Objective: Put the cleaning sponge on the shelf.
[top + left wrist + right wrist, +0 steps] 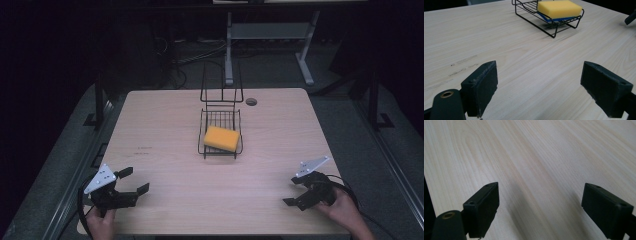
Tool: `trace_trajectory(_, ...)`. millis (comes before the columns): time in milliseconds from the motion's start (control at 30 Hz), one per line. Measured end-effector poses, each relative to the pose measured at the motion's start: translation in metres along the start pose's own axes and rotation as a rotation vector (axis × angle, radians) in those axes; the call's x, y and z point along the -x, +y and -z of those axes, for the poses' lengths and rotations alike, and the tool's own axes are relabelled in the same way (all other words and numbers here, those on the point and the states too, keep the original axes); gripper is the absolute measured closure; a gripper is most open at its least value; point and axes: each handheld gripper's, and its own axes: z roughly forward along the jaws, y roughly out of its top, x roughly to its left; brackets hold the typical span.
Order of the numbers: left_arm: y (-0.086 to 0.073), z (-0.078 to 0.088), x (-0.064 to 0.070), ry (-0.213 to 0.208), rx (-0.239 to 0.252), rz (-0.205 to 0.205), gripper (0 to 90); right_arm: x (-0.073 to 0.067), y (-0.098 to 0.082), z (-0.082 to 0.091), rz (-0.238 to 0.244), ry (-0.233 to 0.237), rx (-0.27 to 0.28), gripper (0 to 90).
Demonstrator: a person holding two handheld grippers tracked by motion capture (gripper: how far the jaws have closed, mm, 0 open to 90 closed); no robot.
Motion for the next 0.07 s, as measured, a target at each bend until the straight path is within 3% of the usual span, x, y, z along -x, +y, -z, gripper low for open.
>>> trace_trajectory(67, -0.0001, 0.0001, -0.0004, 0.003, -0.002, -0.003, 13.4, -0.0016, -0.0002, 0.0003, 0.000, -0.005, 0.009, 14.2)
